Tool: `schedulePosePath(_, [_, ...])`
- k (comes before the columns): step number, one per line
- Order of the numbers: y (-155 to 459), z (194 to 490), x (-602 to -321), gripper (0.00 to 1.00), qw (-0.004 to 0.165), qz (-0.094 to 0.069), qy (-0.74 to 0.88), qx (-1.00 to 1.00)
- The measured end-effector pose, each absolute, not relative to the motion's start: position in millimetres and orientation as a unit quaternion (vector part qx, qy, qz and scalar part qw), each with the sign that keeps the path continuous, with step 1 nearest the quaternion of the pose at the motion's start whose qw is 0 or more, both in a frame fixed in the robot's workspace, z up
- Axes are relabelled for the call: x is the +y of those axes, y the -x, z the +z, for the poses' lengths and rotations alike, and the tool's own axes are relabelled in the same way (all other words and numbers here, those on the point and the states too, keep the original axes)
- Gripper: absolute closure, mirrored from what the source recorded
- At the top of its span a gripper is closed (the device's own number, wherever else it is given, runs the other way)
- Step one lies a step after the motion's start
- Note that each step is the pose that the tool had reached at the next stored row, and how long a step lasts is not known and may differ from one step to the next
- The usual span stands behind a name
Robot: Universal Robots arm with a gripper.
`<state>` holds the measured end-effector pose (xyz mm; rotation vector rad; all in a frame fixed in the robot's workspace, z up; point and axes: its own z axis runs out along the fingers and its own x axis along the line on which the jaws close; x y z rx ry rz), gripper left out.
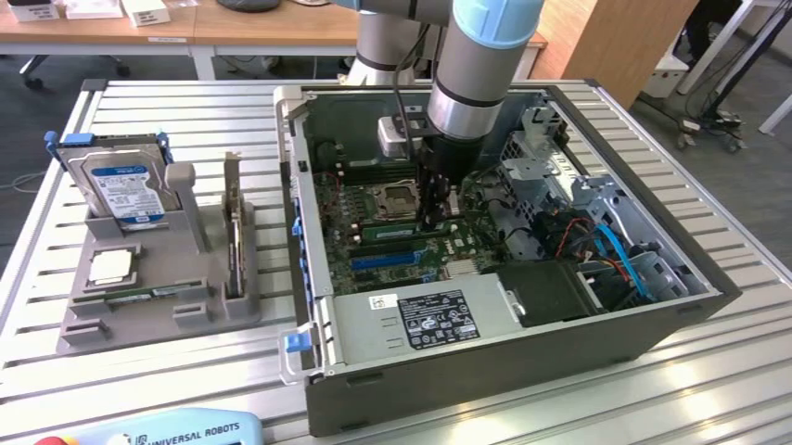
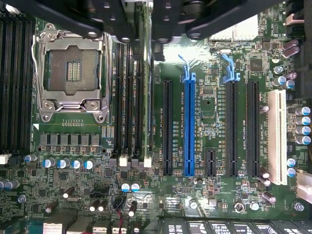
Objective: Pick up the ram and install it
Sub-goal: 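Insert the ram into the slot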
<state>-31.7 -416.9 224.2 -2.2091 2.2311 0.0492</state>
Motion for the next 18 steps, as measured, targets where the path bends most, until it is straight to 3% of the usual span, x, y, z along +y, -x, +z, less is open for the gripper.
schedulePosePath(1, [31.7, 224.2, -416.9, 0.75, 0.001, 0.016, 0.704, 0.711])
schedulePosePath(18, [31.7, 239.1, -416.9, 0.75, 0.001, 0.016, 0.703, 0.711])
